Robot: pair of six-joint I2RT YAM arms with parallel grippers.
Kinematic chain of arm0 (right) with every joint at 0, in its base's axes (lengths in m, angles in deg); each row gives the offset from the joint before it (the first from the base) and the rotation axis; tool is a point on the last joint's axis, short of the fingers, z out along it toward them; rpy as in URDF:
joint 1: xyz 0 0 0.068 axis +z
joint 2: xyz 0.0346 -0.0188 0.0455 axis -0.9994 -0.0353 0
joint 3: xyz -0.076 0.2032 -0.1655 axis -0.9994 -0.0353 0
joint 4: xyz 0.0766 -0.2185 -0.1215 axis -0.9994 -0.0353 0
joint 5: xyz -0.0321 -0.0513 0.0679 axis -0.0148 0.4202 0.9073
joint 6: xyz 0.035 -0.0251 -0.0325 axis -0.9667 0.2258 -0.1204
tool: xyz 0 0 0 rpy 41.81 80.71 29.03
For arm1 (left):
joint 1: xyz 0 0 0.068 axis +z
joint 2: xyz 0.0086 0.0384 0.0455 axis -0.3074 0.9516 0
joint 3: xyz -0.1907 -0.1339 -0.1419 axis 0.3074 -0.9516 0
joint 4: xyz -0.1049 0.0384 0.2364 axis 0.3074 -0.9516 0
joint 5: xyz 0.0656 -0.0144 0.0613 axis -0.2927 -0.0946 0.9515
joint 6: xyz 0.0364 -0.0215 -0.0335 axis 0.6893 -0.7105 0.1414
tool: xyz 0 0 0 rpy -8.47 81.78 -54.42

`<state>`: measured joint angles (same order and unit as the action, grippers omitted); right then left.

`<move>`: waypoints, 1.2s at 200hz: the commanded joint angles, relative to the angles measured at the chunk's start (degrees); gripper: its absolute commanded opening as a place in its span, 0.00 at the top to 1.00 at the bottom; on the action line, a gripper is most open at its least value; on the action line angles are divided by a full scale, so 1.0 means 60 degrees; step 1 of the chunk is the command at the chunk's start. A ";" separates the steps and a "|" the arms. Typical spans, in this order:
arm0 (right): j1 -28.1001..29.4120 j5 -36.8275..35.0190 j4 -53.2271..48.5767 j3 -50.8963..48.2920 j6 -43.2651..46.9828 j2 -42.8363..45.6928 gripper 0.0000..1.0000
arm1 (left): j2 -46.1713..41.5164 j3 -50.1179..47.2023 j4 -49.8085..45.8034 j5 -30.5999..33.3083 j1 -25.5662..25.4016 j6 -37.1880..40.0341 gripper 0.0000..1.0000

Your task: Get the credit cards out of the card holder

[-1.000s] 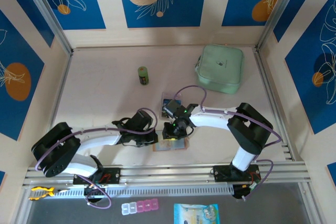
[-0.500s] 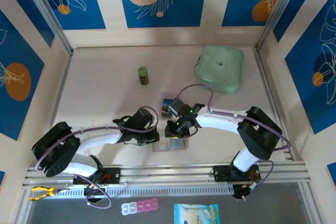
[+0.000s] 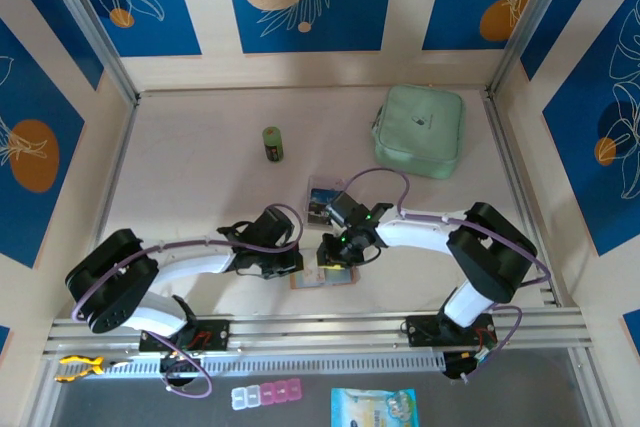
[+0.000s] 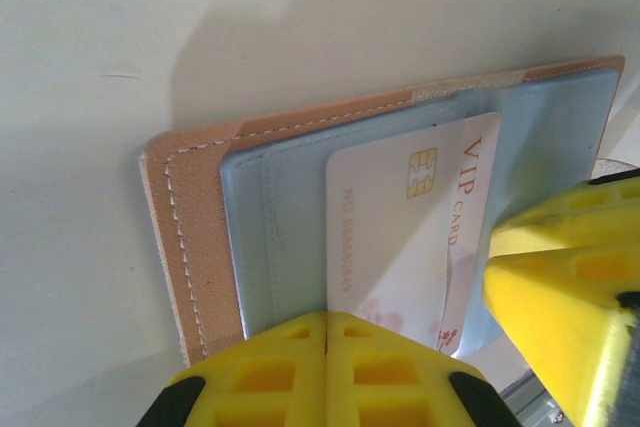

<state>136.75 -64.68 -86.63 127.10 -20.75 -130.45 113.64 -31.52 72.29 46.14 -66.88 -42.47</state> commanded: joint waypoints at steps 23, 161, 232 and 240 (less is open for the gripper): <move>-0.0101 0.0569 0.0576 -0.0351 -0.0197 -0.0188 0.76 | 0.0015 -0.0090 -0.0535 0.0170 0.0032 0.0011 0.99; -0.0248 0.1177 0.1380 -0.0675 -0.0479 0.0065 0.86 | 0.0074 -0.0032 -0.0552 0.0157 0.0032 0.0021 0.99; -0.0460 0.0636 0.0351 -0.0623 0.0007 0.0415 0.88 | -0.0113 -0.0090 -0.0680 0.0252 0.0032 0.0011 0.99; -0.0454 0.0535 0.0174 -0.0581 0.0107 0.0458 0.89 | -0.0128 -0.0090 -0.0694 0.0256 0.0032 0.0022 0.99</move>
<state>134.54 -59.34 -80.29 123.93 -22.15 -129.22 113.60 -31.52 71.86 46.20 -66.88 -42.45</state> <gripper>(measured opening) 0.117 0.045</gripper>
